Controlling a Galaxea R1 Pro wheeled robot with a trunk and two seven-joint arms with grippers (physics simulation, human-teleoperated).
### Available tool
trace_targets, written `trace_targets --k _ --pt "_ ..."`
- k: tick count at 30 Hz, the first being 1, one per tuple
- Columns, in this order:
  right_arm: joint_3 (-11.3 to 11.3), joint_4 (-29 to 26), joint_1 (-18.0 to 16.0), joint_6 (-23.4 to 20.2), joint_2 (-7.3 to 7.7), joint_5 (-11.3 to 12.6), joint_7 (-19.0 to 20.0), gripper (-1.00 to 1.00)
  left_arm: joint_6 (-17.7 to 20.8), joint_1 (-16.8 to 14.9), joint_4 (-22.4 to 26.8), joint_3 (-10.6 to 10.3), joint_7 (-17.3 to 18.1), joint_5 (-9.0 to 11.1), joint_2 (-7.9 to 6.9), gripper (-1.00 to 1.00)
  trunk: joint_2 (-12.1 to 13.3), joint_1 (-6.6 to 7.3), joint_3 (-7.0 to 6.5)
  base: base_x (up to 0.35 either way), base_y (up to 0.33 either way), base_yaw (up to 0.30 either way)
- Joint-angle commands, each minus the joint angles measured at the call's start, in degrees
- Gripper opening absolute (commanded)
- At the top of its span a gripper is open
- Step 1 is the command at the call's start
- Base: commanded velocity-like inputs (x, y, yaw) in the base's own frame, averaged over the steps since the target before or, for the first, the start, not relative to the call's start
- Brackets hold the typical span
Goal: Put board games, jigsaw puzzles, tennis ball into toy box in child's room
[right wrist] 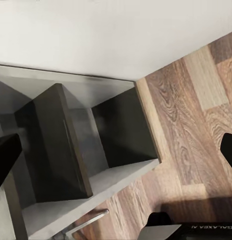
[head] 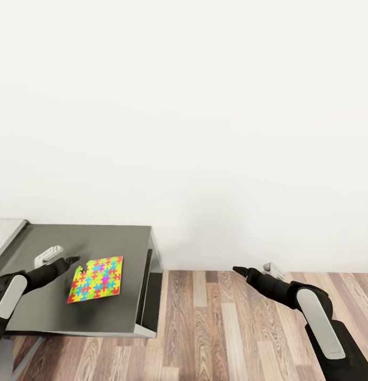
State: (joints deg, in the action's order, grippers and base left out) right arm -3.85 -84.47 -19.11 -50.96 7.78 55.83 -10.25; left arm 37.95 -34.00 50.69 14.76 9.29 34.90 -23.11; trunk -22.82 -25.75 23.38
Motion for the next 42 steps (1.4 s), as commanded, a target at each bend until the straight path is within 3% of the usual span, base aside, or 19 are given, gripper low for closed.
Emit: trace_targets --k 1,15,25,31,37,42 --pt "0.0 -0.1 0.0 -0.2 0.00 0.6 -0.6 1.00 0.3 0.0 0.0 0.2 0.2 0.0 0.00 1.00 -0.1 -0.03 0.03 0.000 0.075 -0.182" --pt "0.0 0.0 0.0 -0.2 -0.04 0.6 -0.6 1.00 0.3 0.0 0.0 0.3 0.3 0.0 -0.03 1.00 -0.1 -0.03 -0.19 -0.004 0.081 -0.047" --pt "0.0 0.0 0.0 -0.2 -0.04 0.6 -0.6 1.00 2.2 0.0 0.1 0.5 1.0 0.3 -1.04 1.00 -0.1 -0.03 -0.35 -0.100 0.035 -0.046" --pt "0.0 0.0 0.0 -0.2 -0.04 0.6 -0.6 1.00 3.5 0.0 0.1 0.5 6.4 0.1 -1.26 1.00 -0.1 -0.03 -0.35 -0.002 0.001 -0.001" --pt "0.0 0.0 0.0 -0.2 -0.04 0.6 -0.6 1.00 4.4 0.0 0.1 0.5 8.4 0.2 -2.62 1.00 -0.1 -0.03 -0.35 0.000 0.000 0.000" --pt "0.0 0.0 0.0 -0.2 -0.04 0.6 -0.6 1.00 5.2 0.0 0.1 0.5 10.4 0.1 -2.94 1.00 -0.1 -0.03 -0.35 -0.095 0.063 0.000"
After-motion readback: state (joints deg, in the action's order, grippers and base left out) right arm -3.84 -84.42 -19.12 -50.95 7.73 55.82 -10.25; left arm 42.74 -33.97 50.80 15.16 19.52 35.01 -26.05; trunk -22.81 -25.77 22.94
